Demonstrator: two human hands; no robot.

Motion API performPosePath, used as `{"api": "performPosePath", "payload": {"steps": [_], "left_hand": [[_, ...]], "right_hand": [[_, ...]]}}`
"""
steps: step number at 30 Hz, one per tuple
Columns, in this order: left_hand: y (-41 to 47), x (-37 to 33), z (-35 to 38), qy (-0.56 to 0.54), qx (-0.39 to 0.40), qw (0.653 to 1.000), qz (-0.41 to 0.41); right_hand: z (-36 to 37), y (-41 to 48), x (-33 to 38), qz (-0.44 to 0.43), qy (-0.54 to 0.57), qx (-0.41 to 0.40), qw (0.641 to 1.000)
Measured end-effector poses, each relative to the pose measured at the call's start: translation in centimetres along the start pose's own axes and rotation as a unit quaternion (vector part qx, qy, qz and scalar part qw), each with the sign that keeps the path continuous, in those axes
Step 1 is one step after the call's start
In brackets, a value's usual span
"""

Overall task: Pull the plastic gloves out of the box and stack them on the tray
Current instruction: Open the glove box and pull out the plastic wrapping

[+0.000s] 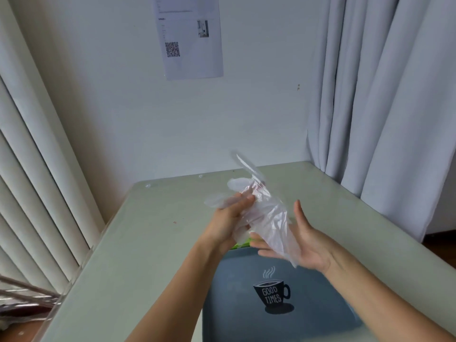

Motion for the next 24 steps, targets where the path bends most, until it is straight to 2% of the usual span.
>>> {"api": "performPosePath", "payload": {"steps": [3, 6, 8, 13, 16, 19, 22, 24], "left_hand": [[-0.3, -1.3, 0.8, 0.021, 0.039, 0.999, 0.006], [-0.7, -2.8, 0.6, 0.055, 0.079, 0.995, 0.014], [-1.2, -3.3, -0.1, 0.099, 0.096, 0.99, 0.007], [-2.8, -4.5, -0.5, 0.17, 0.114, 0.979, 0.006], [-3.7, -4.8, -0.5, 0.175, 0.104, 0.979, 0.011], [-4.1, -4.7, -1.1, 0.191, 0.076, 0.978, 0.011], [-4.0, -4.1, -2.2, 0.179, 0.033, 0.983, -0.01], [-3.9, -3.7, -2.7, 0.178, 0.017, 0.983, -0.028]], "right_hand": [[0.7, -0.4, -0.1, -0.051, 0.098, 0.029, 0.993], [-1.2, -2.0, 1.6, -0.121, 0.151, -0.002, 0.981], [-2.9, -3.3, 2.2, -0.142, 0.128, -0.044, 0.981], [-3.5, -5.0, 0.7, -0.05, 0.065, -0.089, 0.993], [-3.7, -6.5, 1.0, -0.084, 0.038, -0.145, 0.985], [-2.3, -7.6, 1.3, -0.095, -0.028, -0.157, 0.983], [-1.0, -7.6, 0.8, -0.051, -0.103, -0.141, 0.983], [-0.8, -7.4, 0.6, -0.031, -0.147, -0.162, 0.975]]}}
Point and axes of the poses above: each hand's wrist, its own y-axis towards the middle knuckle, its own z-axis out of the palm, x = y × z, the point moved 9 cm from there along y, towards the middle knuckle, and after that the axes turned 15 degrees about z, right-handed, at the moved point
